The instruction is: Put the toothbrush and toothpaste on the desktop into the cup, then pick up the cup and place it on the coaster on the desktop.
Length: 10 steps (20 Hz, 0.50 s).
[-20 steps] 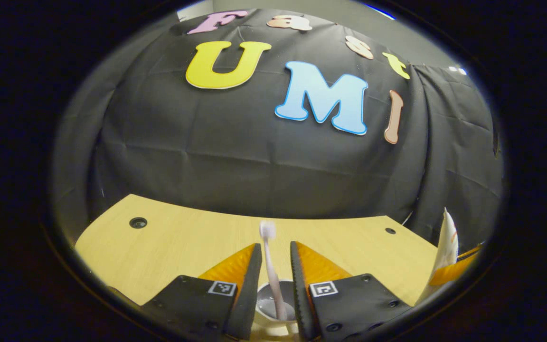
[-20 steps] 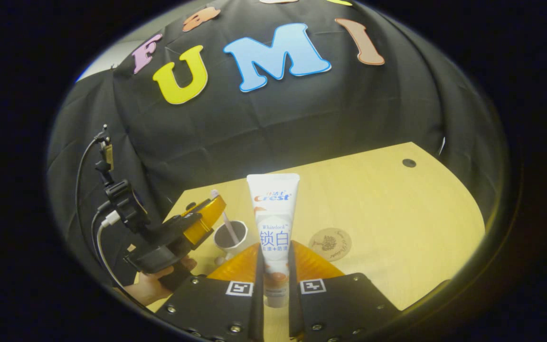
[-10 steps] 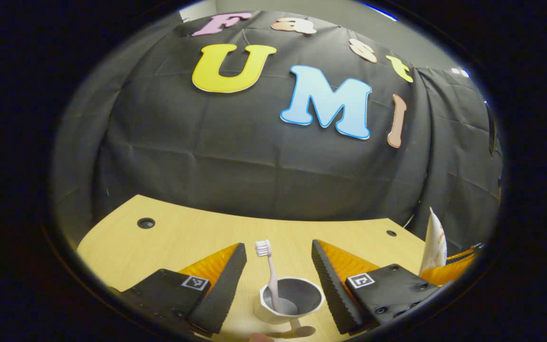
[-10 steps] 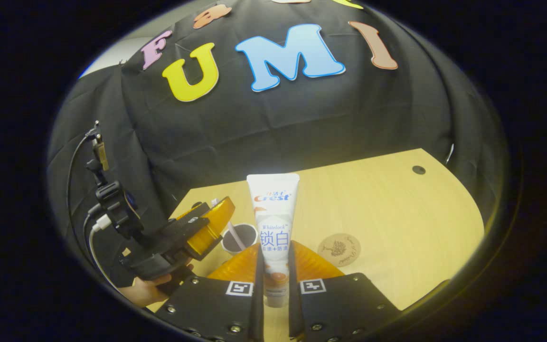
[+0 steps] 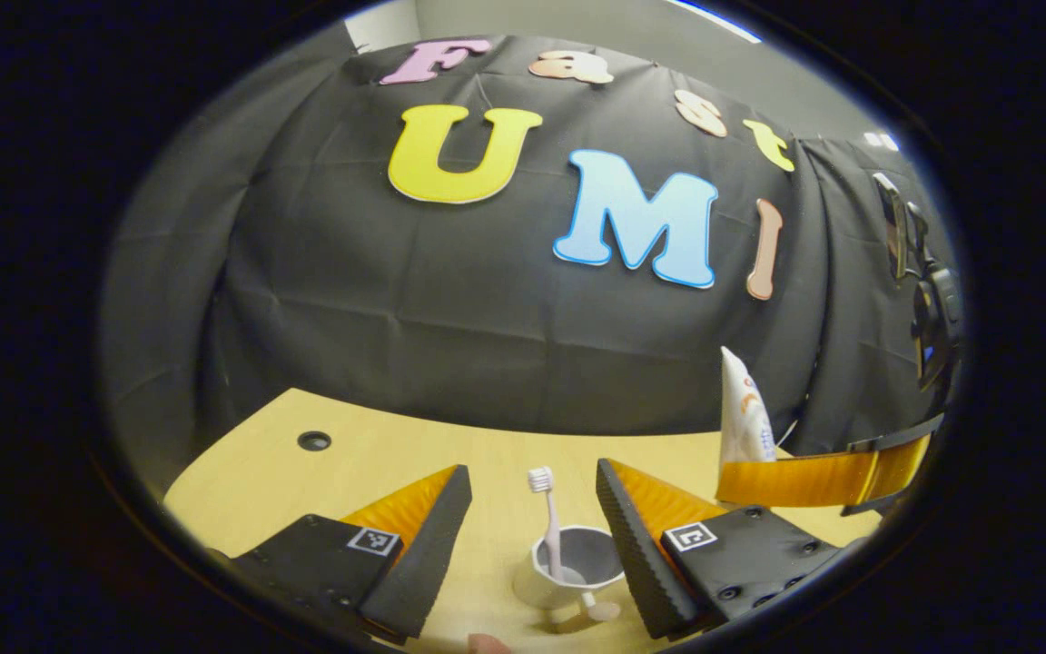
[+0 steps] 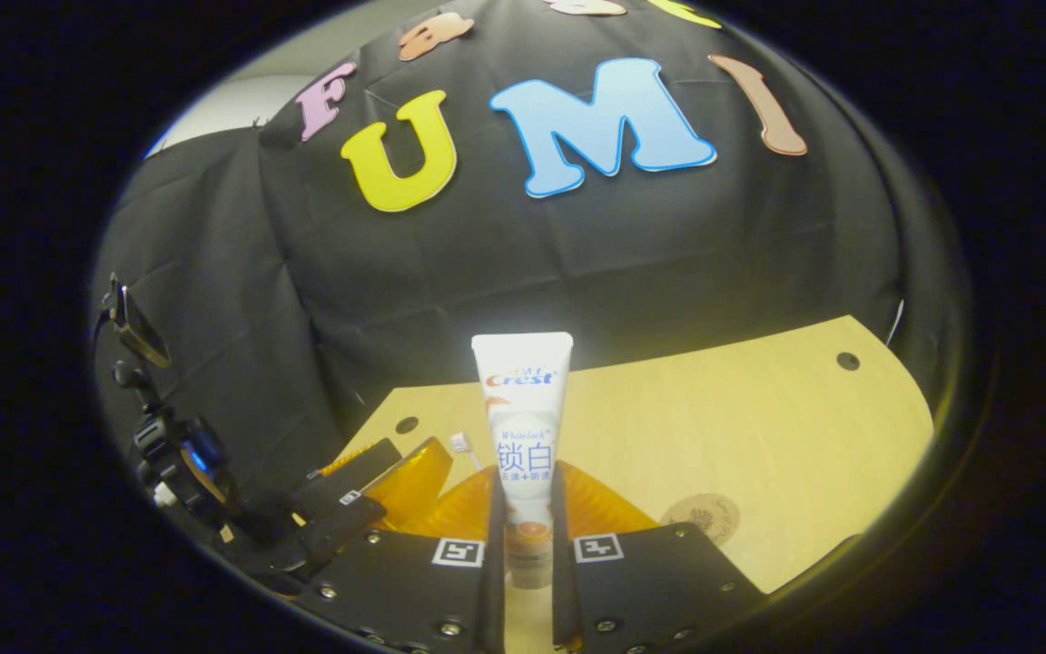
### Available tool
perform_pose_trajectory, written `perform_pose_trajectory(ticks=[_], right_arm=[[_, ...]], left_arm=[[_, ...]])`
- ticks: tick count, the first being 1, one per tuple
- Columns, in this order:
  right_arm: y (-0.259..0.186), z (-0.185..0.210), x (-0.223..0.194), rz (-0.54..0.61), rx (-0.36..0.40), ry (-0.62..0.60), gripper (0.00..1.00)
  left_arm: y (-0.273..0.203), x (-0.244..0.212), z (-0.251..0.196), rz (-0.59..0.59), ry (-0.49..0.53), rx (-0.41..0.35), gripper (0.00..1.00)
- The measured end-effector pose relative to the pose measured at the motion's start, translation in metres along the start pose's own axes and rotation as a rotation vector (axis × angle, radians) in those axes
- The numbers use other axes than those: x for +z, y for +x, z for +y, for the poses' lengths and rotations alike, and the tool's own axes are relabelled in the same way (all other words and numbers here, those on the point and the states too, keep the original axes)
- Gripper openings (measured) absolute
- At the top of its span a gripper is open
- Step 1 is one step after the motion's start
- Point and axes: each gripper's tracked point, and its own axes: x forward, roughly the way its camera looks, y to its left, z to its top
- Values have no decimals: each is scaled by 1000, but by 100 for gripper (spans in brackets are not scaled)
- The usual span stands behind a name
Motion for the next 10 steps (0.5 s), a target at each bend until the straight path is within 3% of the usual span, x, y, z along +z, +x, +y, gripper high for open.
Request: perform_pose_trajectory(ticks=[6,10], right_arm=[[36,10,3,-25,19,1,25],[56,18,9,-73,30,-37,21]], left_arm=[[-27,-1,39,4,-30,72,90],[-41,-1,59,1,-20,114,90]])
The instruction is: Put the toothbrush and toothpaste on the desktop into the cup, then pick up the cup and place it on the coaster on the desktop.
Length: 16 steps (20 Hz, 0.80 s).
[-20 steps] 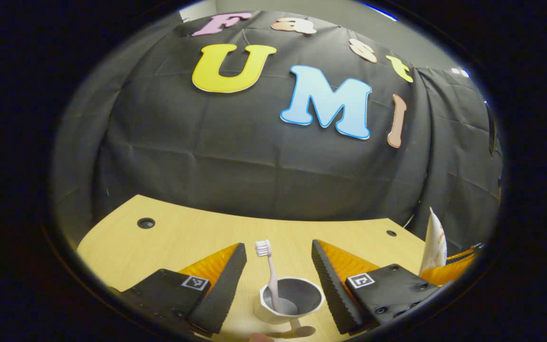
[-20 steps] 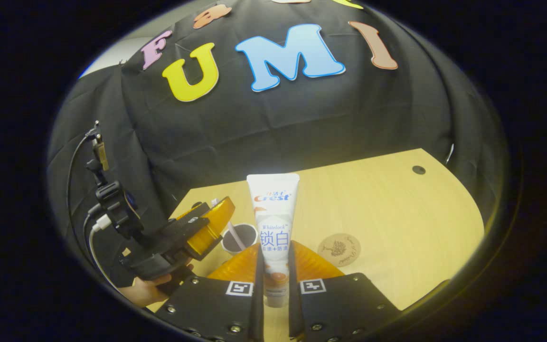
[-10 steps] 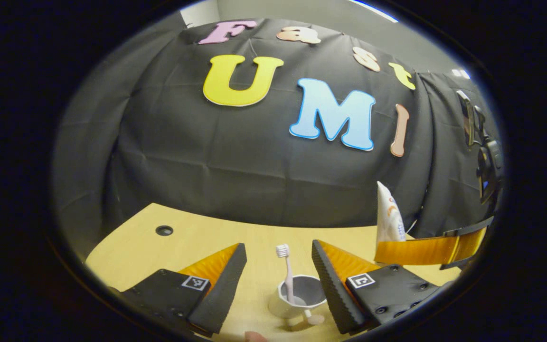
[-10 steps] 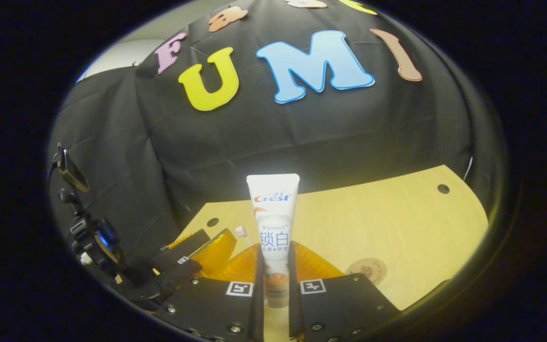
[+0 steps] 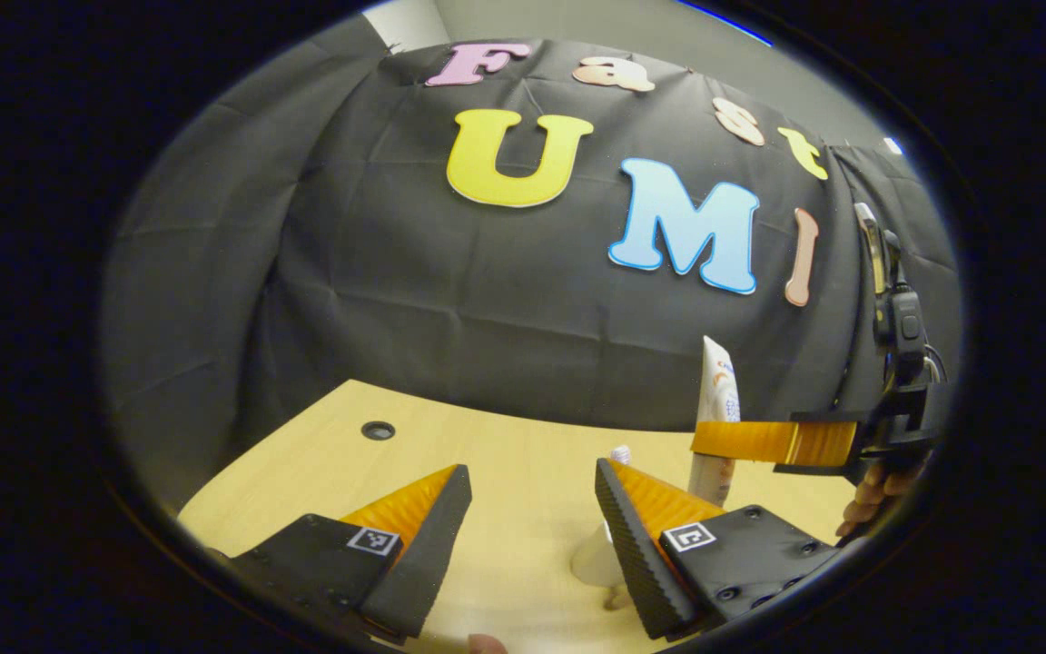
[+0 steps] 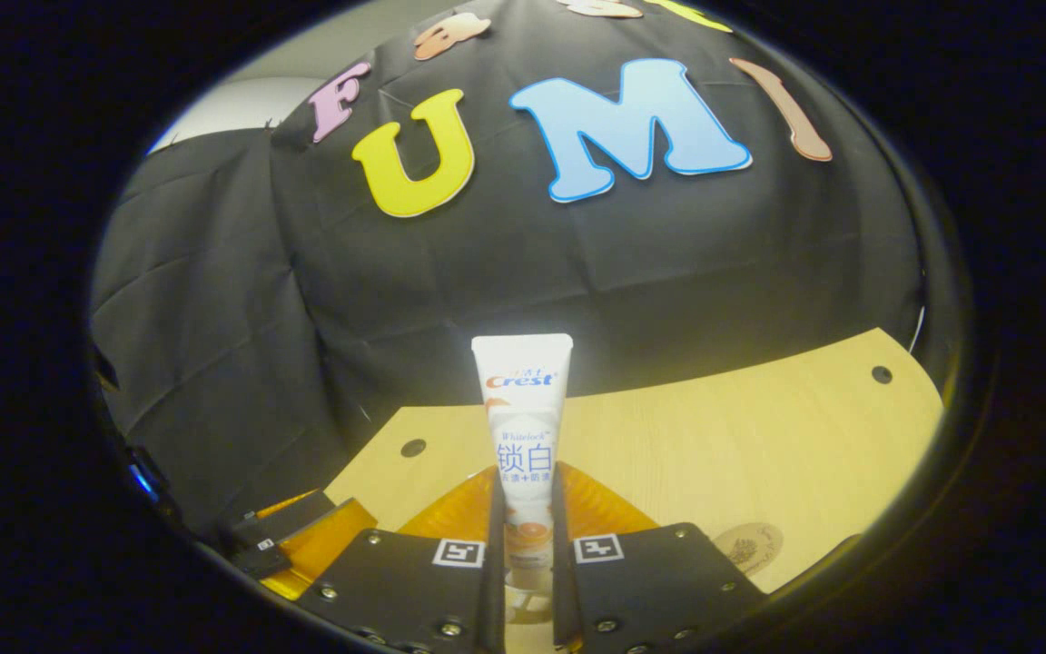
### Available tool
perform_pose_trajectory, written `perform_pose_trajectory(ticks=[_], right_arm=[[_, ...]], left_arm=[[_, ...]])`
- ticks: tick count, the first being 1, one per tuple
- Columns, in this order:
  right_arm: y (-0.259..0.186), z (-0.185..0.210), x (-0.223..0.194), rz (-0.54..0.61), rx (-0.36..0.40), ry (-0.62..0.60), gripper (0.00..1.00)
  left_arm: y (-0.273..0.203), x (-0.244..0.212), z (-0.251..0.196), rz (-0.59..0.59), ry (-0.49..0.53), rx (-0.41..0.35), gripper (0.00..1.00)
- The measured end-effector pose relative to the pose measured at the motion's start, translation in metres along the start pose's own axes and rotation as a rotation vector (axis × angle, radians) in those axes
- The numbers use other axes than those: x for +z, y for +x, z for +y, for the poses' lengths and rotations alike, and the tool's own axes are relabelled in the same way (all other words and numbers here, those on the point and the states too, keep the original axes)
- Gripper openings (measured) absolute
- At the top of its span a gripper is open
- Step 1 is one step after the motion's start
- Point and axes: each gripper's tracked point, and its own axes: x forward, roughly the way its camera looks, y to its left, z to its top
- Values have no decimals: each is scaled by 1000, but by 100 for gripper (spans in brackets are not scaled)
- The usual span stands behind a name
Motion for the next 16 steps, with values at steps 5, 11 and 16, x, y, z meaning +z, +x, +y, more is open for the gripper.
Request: perform_pose_trajectory(ticks=[5,11,16], right_arm=[[20,5,-9,-21,3,-44,22],[33,4,-36,60,6,-40,19],[27,5,-43,86,3,-65,33]], left_arm=[[-6,0,11,0,0,16,90],[-5,-3,17,11,8,22,90],[-1,-7,13,22,6,14,90]])
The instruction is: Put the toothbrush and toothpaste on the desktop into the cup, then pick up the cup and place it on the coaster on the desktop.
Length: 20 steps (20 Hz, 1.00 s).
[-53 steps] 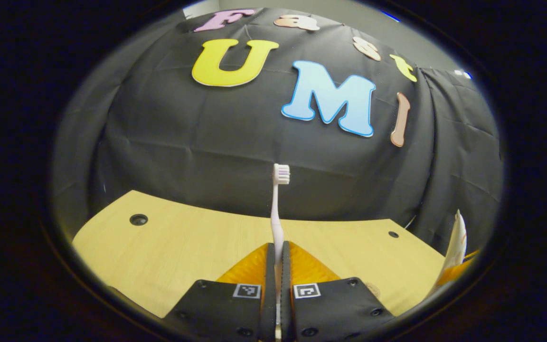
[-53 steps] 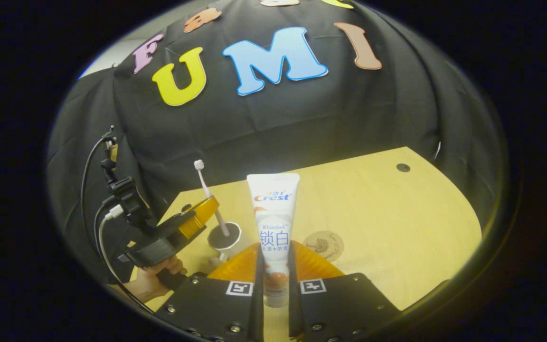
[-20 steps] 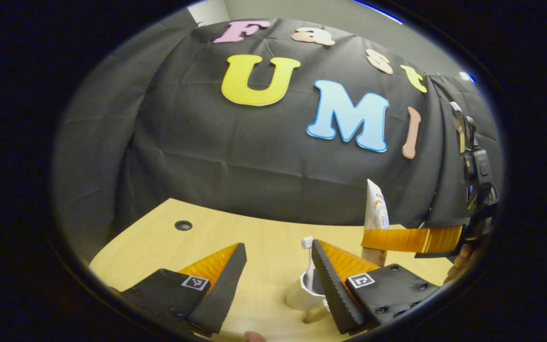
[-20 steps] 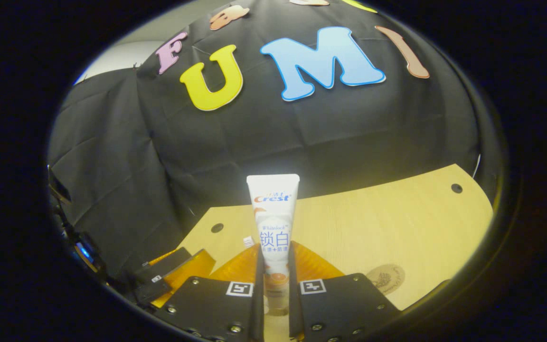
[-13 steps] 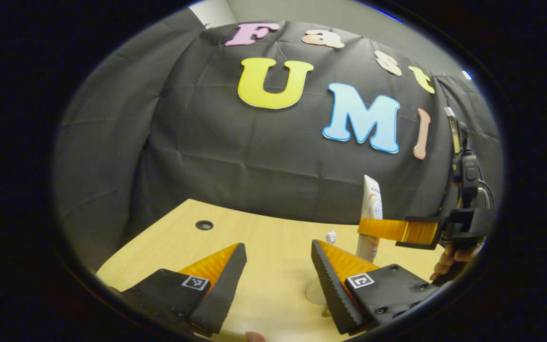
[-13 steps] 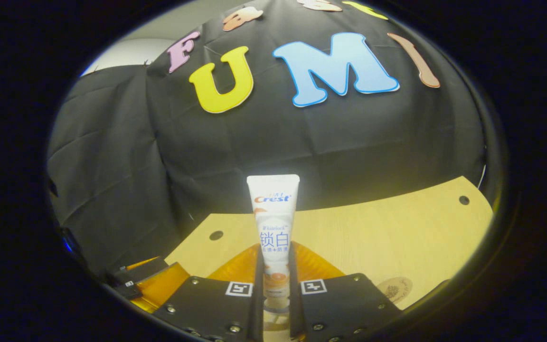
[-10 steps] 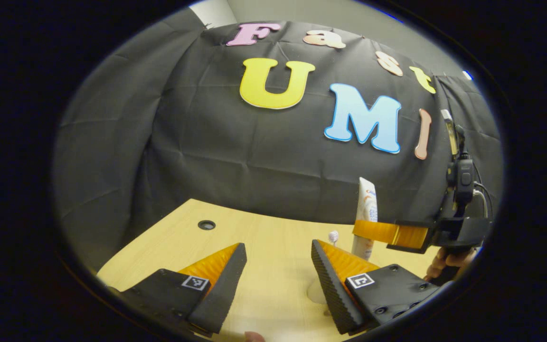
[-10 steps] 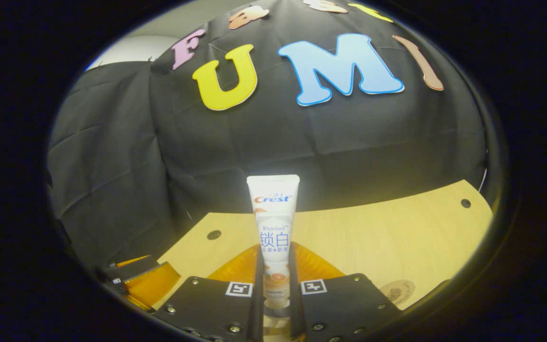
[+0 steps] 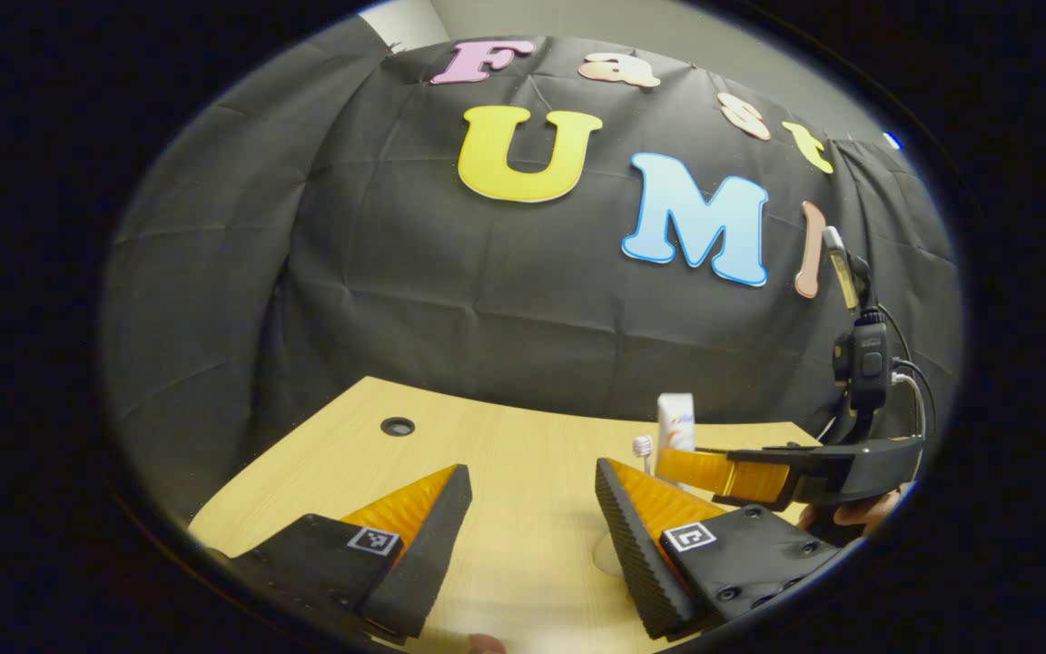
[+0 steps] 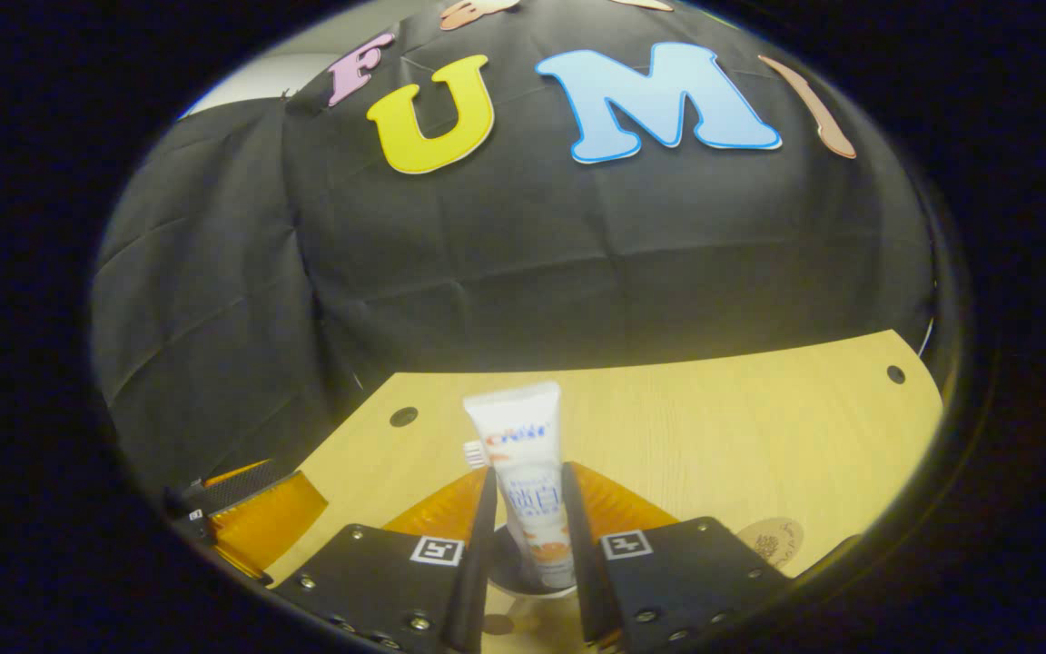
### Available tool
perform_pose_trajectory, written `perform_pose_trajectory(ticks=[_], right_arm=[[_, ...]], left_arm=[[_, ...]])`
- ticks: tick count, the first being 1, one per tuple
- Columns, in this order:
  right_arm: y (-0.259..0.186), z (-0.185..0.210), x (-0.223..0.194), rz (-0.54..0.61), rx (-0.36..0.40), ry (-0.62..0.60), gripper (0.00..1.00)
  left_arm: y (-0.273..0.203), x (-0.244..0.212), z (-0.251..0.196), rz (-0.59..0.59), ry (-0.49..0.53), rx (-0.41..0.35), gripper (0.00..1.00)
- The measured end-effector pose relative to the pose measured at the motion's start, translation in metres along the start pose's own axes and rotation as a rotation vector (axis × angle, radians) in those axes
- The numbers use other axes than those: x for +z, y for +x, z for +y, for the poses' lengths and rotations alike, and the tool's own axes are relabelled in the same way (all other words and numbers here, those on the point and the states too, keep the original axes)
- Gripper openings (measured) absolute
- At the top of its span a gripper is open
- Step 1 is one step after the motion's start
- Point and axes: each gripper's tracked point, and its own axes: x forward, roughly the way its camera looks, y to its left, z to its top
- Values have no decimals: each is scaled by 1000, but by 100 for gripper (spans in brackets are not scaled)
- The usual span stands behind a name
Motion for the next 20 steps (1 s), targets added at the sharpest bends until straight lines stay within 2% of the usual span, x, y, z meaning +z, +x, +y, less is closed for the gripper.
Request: perform_pose_trajectory(ticks=[1,3,4,11,14,18,19,20], right_arm=[[-4,0,2,-5,-4,-9,34],[-9,-1,6,-15,-16,-25,53],[-10,-2,7,-22,-16,-28,41],[-42,0,47,-133,23,11,41],[-66,-6,69,-219,41,52,41],[-94,-42,82,-279,-37,76,41],[-101,-52,83,-285,-59,75,29],[-107,-63,83,-289,-84,70,29]], left_arm=[[1,-1,-1,1,0,0,90],[1,0,-3,3,0,-1,90],[2,-1,-5,5,0,-3,90],[-2,-4,-30,33,3,-23,90],[-5,-8,-50,50,3,-46,90],[-9,-12,-75,67,16,-67,90],[-9,-15,-81,73,18,-72,90],[-10,-17,-88,82,22,-77,90]])
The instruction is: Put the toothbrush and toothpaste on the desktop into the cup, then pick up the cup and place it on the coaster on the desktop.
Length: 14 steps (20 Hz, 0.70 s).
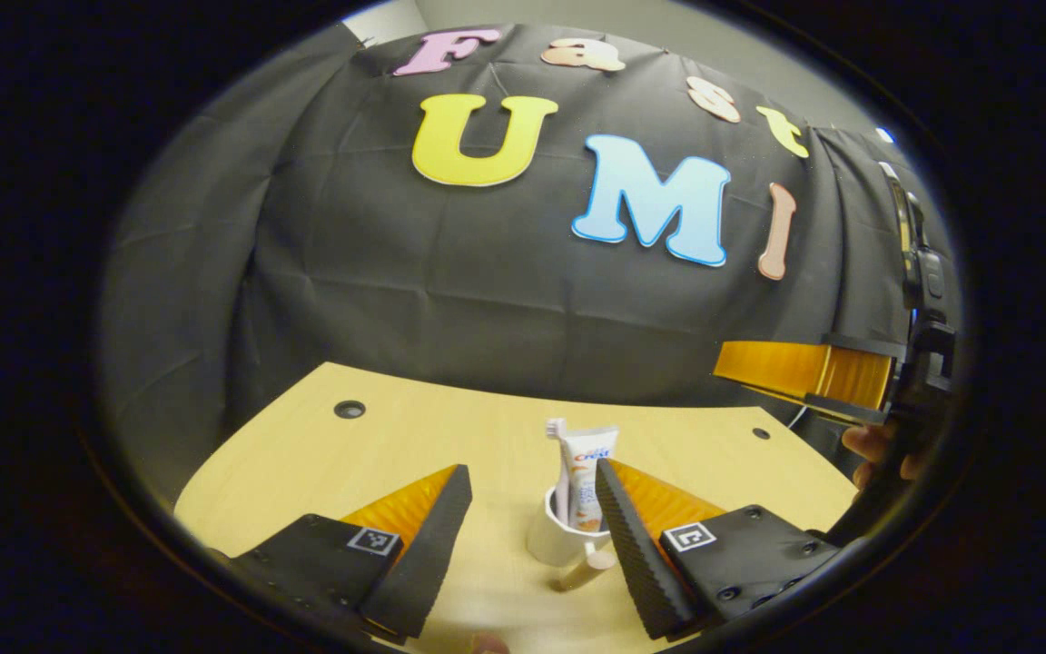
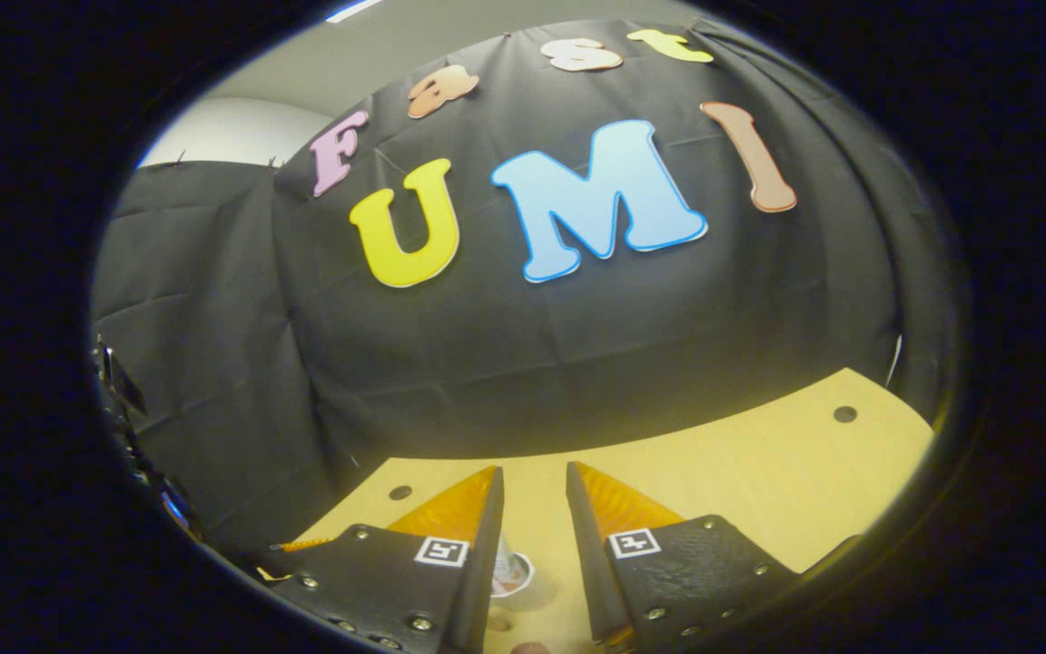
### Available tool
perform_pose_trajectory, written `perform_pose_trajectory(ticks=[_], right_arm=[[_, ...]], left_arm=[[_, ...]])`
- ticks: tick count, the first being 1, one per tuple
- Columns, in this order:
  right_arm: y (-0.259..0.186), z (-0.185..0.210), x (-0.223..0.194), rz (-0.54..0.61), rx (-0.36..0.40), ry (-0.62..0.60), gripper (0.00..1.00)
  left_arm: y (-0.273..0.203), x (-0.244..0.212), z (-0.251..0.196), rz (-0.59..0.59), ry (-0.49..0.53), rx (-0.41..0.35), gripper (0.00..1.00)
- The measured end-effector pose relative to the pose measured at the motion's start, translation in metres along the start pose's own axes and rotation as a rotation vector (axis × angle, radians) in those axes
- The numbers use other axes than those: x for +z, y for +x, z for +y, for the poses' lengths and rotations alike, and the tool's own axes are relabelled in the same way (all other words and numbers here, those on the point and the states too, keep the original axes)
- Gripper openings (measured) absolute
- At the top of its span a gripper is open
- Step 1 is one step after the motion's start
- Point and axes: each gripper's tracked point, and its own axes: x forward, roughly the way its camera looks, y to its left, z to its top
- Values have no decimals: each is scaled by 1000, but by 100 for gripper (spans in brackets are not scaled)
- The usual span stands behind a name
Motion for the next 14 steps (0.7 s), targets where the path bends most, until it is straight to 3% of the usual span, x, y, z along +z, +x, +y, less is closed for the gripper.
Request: perform_pose_trajectory(ticks=[2,3,4,7,8,9,11,12,14], right_arm=[[-11,-22,2,-7,-48,-35,29],[-17,-32,4,-7,-70,-56,41],[-23,-42,2,-2,-93,-78,29],[-41,-64,3,7,-130,-123,29],[-46,-71,2,10,-143,-134,41],[-51,-79,3,13,-161,-153,30],[-59,-91,1,24,-181,-202,29],[-63,-95,1,27,-186,-221,41],[-69,-99,1,30,-182,-250,41]], left_arm=[[4,-8,-12,27,12,-2,90],[6,-13,-18,47,17,-5,90],[7,-19,-23,70,20,-8,90],[12,-39,-35,151,41,-6,90],[13,-44,-37,170,46,-1,90],[15,-48,-39,191,51,4,90],[18,-59,-44,246,55,12,90],[20,-63,-45,273,55,14,90],[23,-77,-47,335,64,23,90]])
